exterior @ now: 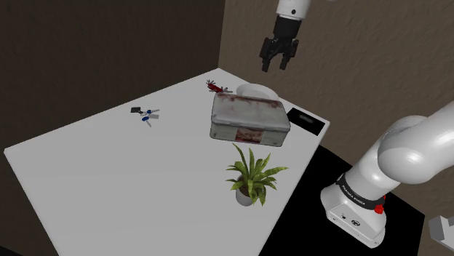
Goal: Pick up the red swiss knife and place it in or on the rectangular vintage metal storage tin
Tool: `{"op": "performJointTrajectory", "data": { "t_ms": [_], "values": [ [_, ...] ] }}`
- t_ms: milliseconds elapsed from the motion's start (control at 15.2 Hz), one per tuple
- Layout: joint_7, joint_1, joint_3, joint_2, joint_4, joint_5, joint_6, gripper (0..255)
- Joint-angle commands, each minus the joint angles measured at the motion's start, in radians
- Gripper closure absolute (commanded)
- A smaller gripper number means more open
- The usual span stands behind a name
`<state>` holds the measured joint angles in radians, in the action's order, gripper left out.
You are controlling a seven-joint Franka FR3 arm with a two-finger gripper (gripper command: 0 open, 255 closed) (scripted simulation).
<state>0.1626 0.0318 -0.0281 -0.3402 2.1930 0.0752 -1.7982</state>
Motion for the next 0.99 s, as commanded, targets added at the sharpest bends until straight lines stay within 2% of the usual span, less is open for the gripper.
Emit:
{"op": "performJointTrajectory", "data": {
  "t_ms": [0, 462, 924],
  "values": [
    [0.002, 0.001, -0.005, 0.069, -0.030, -0.005, -0.045, 0],
    [0.021, 0.010, -0.023, 0.321, -0.183, -0.030, -0.161, 0],
    [0.044, 0.025, -0.030, 0.585, -0.405, -0.067, -0.217, 0]
  ]
}}
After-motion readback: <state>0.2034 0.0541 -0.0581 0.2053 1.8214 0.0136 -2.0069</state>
